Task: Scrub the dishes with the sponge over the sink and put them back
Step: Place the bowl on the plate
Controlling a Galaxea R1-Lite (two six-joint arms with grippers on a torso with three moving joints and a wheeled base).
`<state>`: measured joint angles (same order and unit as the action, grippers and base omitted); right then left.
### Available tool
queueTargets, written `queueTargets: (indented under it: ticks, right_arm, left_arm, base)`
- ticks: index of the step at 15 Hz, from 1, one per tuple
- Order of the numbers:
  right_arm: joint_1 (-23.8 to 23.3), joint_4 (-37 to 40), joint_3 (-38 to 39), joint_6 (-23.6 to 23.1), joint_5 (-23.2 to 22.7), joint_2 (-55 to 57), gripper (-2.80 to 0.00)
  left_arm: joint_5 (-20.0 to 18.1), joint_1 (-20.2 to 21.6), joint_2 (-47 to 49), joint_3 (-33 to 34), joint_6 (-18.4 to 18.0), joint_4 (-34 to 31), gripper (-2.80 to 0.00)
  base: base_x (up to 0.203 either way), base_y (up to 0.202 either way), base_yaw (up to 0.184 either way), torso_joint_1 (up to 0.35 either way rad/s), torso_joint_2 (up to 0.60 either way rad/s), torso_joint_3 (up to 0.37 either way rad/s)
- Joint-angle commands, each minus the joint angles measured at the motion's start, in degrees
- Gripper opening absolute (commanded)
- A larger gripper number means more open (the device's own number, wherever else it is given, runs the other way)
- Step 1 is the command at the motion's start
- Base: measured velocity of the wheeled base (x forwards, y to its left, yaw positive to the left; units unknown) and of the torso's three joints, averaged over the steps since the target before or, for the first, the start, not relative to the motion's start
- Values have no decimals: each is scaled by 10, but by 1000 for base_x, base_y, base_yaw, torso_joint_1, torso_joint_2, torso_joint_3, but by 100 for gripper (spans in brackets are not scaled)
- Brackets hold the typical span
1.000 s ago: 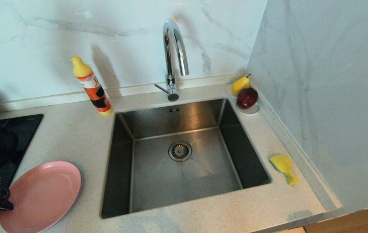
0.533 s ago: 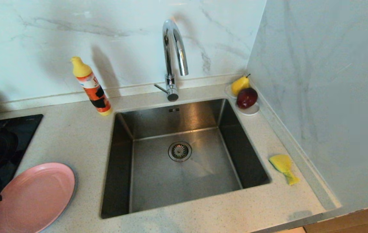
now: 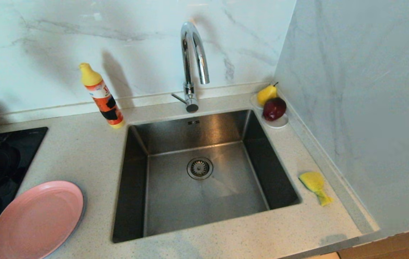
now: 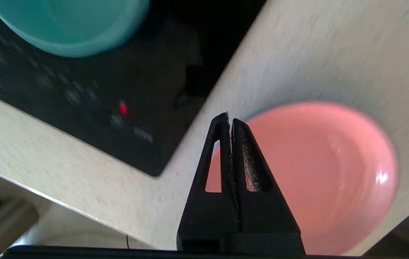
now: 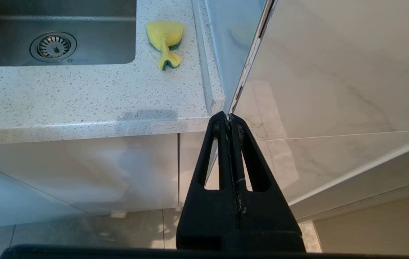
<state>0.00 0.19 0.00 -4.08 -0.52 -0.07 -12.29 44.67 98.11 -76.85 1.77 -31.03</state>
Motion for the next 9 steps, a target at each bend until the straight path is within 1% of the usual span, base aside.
queueTargets:
  ticks: [1, 3, 5, 6, 7, 8, 9]
  right_arm:
    - [0, 0, 0, -1, 0, 0, -280]
    - [0, 0, 0, -1, 0, 0, -280]
    - [0, 0, 0, -1, 0, 0, -280]
    - [0, 0, 0, -1, 0, 0, -280]
    - [0, 0, 0, -1, 0, 0, -280]
    - [0, 0, 0, -1, 0, 0, -280]
    - [0, 0, 1, -1, 0, 0, -280]
  left_arm:
    - [1, 19, -3, -34, -4, 1, -280]
    - [2, 30, 7, -41, -17, 45, -280]
    - [9, 49, 30, -39, -56, 125, -280]
    - [12, 55, 37, -37, -77, 151, -280]
    - [12, 66, 46, -36, -108, 160, 0]
    - [8, 72, 54, -36, -138, 164, 0]
    - [-2, 76, 61, -37, -152, 162, 0]
  base:
    - [0, 0, 0, 0, 0, 0]
    - [0, 0, 0, 0, 0, 0]
    - [0, 0, 0, 0, 0, 0]
    - [0, 0, 0, 0, 0, 0]
    - [0, 0, 0, 0, 0, 0]
    - [0, 0, 0, 0, 0, 0]
    - [0, 0, 0, 0, 0, 0]
